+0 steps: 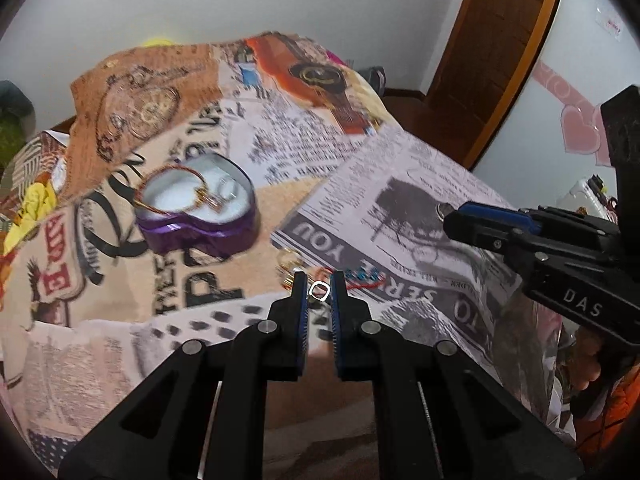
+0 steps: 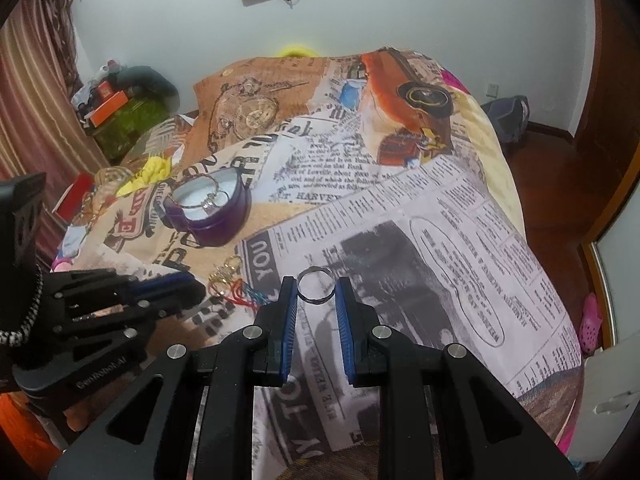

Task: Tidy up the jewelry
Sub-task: 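Carry the silver ring with the right tool into the purple tin and open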

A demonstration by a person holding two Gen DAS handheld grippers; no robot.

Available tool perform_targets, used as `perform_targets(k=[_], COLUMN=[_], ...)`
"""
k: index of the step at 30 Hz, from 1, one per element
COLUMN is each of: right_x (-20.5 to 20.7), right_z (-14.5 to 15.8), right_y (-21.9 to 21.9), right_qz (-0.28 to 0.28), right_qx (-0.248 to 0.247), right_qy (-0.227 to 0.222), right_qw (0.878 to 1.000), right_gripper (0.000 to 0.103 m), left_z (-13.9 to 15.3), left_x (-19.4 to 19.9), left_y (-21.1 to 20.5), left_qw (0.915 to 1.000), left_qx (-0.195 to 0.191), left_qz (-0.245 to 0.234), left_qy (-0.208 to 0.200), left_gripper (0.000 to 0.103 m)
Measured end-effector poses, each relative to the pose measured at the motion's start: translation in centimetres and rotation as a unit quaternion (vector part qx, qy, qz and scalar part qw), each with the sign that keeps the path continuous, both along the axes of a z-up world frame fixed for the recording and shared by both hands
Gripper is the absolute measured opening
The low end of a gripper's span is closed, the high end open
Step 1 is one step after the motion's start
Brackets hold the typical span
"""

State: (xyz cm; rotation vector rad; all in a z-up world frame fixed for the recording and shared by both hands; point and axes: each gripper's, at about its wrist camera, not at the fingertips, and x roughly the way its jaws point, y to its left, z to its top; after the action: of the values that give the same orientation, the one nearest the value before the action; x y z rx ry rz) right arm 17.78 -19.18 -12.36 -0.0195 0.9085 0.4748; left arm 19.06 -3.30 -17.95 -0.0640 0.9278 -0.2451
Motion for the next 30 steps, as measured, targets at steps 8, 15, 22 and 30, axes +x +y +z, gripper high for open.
perform_targets(k=[8,15,22,30], right_x=[0.8,1.7,3.1,4.5], right_z=[1.2,2.0,1.9,0.8], right_y=[2.8,5.2,7.1,8.8], right_qz=[0.023,0.042,0.056,0.084], right_qx=[-0.001,0.002,0.007,0.015], right_qy=[-0.023,-0.041,-0.044,-0.027], right_qw=[0.999,0.998,0.997,0.996], right_gripper=[0.017,0.017,0.017,0.018], left_z=[2.6,4.3,4.8,3.1], left_x=[0.1,0.9,2.1,4.2], left_y=[3.2,5.9,7.1,8.2], left_qw=[0.9987,0.9962,0.9947,0.9955], left_qx=[-0.002,-0.011,-0.013,-0.022], left_qz=[0.027,0.049,0.058,0.062], left_qy=[-0.042,-0.071,-0.085,-0.068], left_gripper=[0.009,0.009,0.009,0.009])
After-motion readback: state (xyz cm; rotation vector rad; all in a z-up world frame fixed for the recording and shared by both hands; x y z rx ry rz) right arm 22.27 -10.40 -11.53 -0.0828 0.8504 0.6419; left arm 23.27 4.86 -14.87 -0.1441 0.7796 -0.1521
